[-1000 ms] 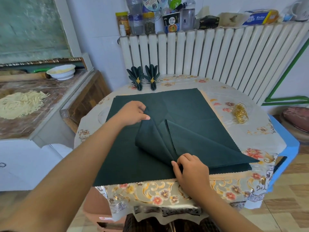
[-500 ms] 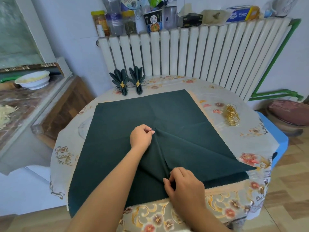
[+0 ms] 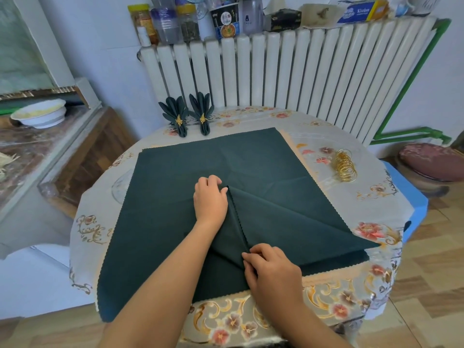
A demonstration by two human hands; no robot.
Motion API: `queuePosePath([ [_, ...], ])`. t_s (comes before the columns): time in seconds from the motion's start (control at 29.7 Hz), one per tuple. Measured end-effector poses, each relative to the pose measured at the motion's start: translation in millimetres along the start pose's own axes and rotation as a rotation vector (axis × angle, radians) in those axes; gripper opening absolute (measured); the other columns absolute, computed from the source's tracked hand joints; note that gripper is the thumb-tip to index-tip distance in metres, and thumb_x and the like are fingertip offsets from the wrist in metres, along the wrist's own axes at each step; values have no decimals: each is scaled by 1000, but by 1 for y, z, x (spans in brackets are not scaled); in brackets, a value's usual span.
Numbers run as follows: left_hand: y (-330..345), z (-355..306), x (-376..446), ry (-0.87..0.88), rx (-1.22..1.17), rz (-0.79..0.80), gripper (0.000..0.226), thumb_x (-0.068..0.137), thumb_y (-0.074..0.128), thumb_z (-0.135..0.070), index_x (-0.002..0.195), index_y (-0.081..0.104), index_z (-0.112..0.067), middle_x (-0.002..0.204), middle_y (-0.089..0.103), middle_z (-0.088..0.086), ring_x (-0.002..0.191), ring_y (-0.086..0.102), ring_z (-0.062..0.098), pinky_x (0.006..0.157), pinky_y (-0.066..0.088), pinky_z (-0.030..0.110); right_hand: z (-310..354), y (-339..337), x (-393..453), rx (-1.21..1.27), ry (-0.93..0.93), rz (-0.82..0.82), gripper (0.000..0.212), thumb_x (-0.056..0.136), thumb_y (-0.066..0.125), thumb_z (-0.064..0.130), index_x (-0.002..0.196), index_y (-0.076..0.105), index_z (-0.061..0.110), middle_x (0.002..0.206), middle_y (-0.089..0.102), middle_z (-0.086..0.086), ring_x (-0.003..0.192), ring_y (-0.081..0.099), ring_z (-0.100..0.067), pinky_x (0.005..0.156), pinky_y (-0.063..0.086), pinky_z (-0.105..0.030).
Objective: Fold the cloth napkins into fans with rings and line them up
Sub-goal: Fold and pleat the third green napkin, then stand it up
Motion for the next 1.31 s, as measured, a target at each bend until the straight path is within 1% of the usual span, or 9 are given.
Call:
queuePosePath([
  [0.13,-17,-20,-16,150,42,-82,12,90,54,-10,93,66,-10,97,58,6,94,52,26,82,24,28,0,2,0,50,-2,51,12,70,79,19,63,71,22,70,62,12,56,55,-9,38,32,-14],
  [0.24,-19,-32,-42,206,134,16,27,93,48,-14,113,66,-15,115,57,2,111,48,22,96,22,30,1,5,-1,60,-9,81,12,66,83,19,63,72,22,69,63,11,56,55,-9,38,32,-15],
  [0.37,2,-32,-75,205,227,324,45,101,34,-31,146,36,-29,155,27,6,141,21,21,114,11,36,2,5,-2,39,-42,66,11,66,83,18,65,73,20,68,63,9,55,55,-11,36,35,-17],
  [0.47,26,-25,-96,214,325,531,50,102,23,-43,151,12,-39,161,0,3,148,-2,20,118,0,38,2,7,-3,63,-45,86,13,63,84,15,68,74,20,70,65,9,56,57,-11,38,40,-19],
  [0.74,24,-22,-99,249,401,472,50,102,19,-46,151,10,-41,161,-1,2,148,-3,19,119,0,38,-53,-22,10,395,276,144,18,87,62,11,100,72,19,96,68,10,91,60,-6,80,46,-18],
  [0.84,22,-25,-100,254,377,457,49,102,19,-45,151,12,-41,161,1,2,148,-2,19,119,0,37,-103,-46,32,141,345,185,30,91,52,11,117,64,17,114,63,-1,111,51,-21,91,42,-31],
  [0.94,22,-24,-101,250,370,458,49,102,19,-45,151,13,-41,161,2,2,148,-1,19,119,0,37,-157,-39,36,-289,406,535,40,93,50,32,132,50,20,129,54,-7,118,44,-30,98,36,-38],
  [1.08,22,-22,-100,202,319,525,61,94,17,-66,150,13,-42,161,-2,1,148,-5,17,118,-3,37,-182,-27,32,-356,396,740,39,88,56,51,114,53,22,116,60,-2,109,51,-24,90,40,-35],
  [1.31,28,-20,-103,229,368,627,132,32,-4,-103,150,-2,-44,160,-15,4,147,-11,20,118,-5,41,-186,-22,33,-324,374,904,40,87,56,52,74,51,15,73,55,-1,69,52,-17,61,38,-27],
])
Point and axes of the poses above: each hand's wrist, its own x-axis towards the middle knuckle, its own y-axis out of the palm, z = x × y, the point moved 10 cm from there along x, towards the middle knuckle
